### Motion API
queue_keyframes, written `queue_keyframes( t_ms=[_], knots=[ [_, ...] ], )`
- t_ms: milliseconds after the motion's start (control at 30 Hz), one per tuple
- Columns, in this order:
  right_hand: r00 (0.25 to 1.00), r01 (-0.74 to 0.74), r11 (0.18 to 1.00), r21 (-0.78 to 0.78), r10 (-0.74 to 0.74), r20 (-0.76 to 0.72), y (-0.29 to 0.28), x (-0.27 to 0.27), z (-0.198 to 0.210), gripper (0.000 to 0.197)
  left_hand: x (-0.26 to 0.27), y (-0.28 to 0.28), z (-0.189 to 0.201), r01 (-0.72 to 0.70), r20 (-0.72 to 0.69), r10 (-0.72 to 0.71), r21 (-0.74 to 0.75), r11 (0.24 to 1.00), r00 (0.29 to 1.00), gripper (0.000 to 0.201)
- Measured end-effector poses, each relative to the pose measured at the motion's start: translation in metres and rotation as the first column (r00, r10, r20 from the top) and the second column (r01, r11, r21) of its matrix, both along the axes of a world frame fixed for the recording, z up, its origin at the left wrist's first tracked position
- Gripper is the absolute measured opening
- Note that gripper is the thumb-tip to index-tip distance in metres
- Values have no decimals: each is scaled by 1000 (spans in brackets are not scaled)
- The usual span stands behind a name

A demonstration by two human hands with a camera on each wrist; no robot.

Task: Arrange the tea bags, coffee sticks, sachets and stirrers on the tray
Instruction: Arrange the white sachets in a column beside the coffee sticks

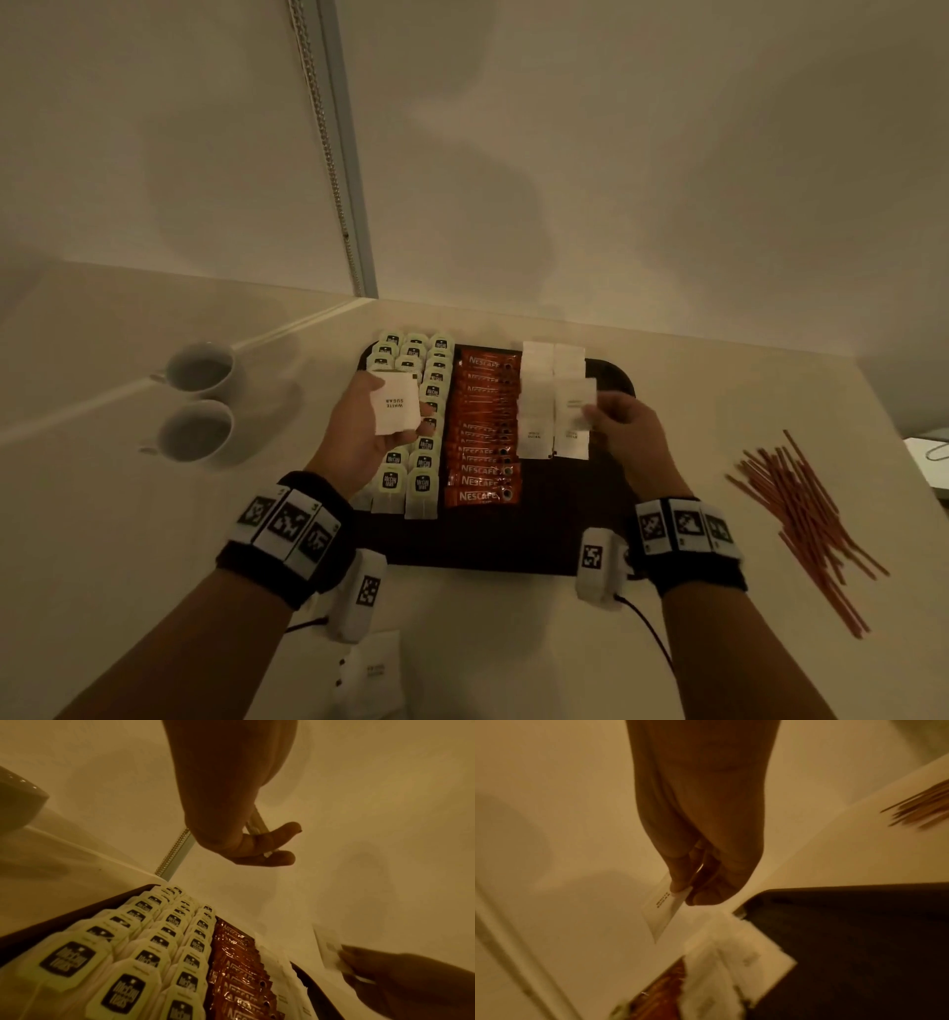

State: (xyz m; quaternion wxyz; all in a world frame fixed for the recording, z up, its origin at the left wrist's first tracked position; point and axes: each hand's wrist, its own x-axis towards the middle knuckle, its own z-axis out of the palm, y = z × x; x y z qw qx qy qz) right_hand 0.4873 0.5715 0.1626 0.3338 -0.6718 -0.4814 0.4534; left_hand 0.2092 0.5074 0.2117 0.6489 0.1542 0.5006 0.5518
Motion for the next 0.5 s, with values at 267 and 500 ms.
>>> queue_keyframes(
  t_ms=[267,500],
  knots=[
    [977,41,987,-156,-7,213,-6,23,-58,19,-1,2,-4,-32,-2,32,-11,999,999,40],
    [968,122,977,-176,-78,239,-2,18,-78,20,-1,2,-3,-26,4,26,-25,999,1000,44]
  ],
)
